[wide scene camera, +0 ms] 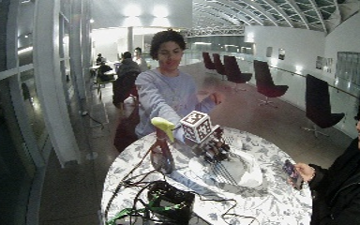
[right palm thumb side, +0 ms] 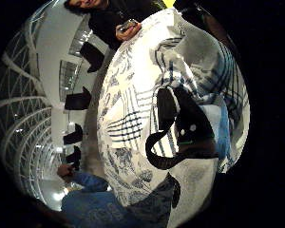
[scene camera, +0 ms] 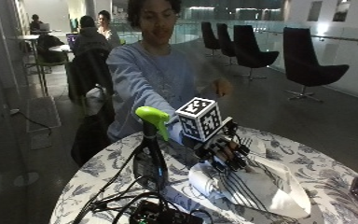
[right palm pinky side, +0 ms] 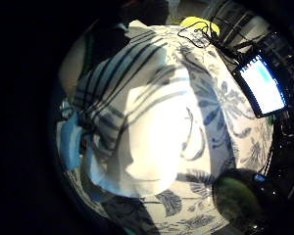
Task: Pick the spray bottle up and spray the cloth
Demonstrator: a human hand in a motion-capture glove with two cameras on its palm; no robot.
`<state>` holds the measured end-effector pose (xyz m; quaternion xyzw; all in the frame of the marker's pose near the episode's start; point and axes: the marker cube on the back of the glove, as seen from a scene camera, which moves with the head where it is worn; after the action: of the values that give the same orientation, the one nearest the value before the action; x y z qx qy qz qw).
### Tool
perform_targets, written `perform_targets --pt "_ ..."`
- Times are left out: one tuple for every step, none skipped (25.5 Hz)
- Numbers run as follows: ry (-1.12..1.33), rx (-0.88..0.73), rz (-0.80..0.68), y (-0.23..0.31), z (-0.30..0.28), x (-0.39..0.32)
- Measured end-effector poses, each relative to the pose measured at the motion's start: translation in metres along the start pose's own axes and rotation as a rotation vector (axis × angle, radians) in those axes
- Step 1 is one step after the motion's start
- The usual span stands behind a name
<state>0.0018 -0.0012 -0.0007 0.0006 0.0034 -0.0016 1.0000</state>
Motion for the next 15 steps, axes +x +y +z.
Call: perform_targets --pt "0.0 -0.001 0.001 -0.0001 0.0 0.0004" --pt "-0.001 -0.004 0.004 -0.0002 0.0001 0.0009" --pt "-0.003 -0.008 0.008 -0.0003 0.0003 0.0015" --pt "-0.006 -0.012 0.011 -0.0004 0.0007 0.0018" --pt "-0.009 -0.017 0.013 -0.0003 0.0012 0.0017" --pt "-0.011 -0.02 0.013 -0.0002 0.0018 0.0015" --pt "-0.01 -0.022 0.01 -0.0002 0.0023 0.0012" --pt "-0.008 -0.023 0.006 -0.0003 0.0026 0.0012" --pt "-0.003 -0.023 0.001 -0.0004 0.0027 0.0014" --pt "0.003 -0.024 -0.002 -0.0004 0.0024 0.0018" --pt "0.009 -0.023 -0.005 -0.0004 0.0018 0.0023" --pt "0.014 -0.022 -0.007 -0.0002 0.001 0.0027" --pt "0.015 -0.02 -0.009 0.0001 0.0001 0.0029" --pt "0.012 -0.018 -0.012 0.0007 -0.0009 0.0029" --pt "0.006 -0.015 -0.018 0.002 -0.002 0.0025"
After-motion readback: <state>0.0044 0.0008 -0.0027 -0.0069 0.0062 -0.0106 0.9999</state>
